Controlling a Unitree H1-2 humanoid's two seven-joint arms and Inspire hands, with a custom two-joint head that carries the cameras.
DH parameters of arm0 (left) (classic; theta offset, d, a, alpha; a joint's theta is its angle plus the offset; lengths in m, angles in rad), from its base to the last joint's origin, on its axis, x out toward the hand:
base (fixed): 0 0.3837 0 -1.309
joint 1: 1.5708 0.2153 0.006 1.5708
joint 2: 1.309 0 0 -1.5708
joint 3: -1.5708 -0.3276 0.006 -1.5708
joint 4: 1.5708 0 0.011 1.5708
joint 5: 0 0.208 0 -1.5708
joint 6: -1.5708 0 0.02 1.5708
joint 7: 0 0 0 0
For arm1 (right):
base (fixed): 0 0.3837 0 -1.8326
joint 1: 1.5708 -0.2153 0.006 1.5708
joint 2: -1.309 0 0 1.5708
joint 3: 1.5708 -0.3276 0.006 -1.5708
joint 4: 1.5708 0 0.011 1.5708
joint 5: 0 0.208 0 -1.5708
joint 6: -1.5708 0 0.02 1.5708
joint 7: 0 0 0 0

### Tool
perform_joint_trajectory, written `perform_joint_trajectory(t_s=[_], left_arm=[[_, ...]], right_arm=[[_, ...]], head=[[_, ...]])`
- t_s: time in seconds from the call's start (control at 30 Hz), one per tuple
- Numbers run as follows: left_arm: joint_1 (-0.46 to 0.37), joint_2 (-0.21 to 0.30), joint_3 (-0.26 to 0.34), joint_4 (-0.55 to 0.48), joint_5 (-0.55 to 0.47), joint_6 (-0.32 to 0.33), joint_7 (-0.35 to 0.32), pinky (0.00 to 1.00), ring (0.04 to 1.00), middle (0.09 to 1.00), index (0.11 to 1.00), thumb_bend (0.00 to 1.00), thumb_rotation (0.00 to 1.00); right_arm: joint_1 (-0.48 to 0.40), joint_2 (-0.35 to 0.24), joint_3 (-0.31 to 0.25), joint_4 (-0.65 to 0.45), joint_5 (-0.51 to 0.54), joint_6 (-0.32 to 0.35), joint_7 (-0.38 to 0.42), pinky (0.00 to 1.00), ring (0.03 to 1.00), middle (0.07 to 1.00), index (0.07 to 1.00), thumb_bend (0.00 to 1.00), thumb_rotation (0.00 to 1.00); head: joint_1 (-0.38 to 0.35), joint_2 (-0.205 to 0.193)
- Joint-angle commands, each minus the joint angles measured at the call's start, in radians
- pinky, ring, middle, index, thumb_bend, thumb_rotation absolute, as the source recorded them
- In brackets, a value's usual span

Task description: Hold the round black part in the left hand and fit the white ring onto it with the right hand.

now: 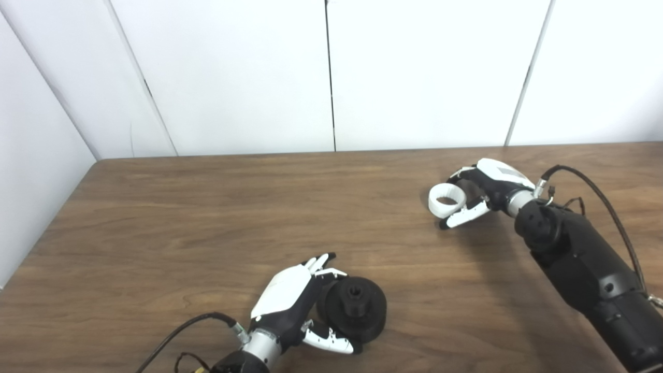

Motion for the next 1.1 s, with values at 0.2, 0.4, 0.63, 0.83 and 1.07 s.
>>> perform_joint_trajectory(t_s=[0.2,0.4,0.63,0.83,1.07], left_arm=[[0.009,0.003,-0.019,0.018,0.004,-0.008,-0.011,0.99,1.000,1.000,0.718,0.89,0.21],[0.007,0.002,-0.022,0.018,0.014,-0.004,-0.012,0.97,1.000,1.000,0.718,0.89,0.20],[0.008,-0.004,-0.024,0.014,0.017,0.002,-0.015,0.98,1.000,1.000,0.719,0.89,0.20],[0.007,-0.006,-0.024,0.016,0.020,-0.002,-0.010,0.97,1.000,1.000,0.719,0.89,0.20],[0.006,-0.008,-0.022,0.016,0.024,-0.001,-0.009,0.97,1.000,1.000,0.718,0.89,0.20]], right_arm=[[-0.055,-0.002,-0.031,-0.009,0.005,-0.040,-0.053,0.96,0.987,0.918,0.739,0.83,0.33],[-0.053,-0.001,-0.032,-0.011,0.003,-0.039,-0.065,0.95,0.976,0.909,0.714,0.80,0.30],[-0.048,-0.002,-0.035,-0.018,0.004,-0.045,-0.078,0.90,0.965,0.901,0.690,0.78,0.26],[-0.048,-0.003,-0.036,-0.014,0.010,-0.050,-0.086,0.89,0.960,0.896,0.681,0.78,0.24],[-0.048,-0.002,-0.036,-0.006,0.014,-0.057,-0.093,0.89,0.958,0.893,0.673,0.78,0.25]], head=[[0.001,0.001],[0.002,0.001],[0.004,0.002],[0.007,0.002],[0.008,0.002]])
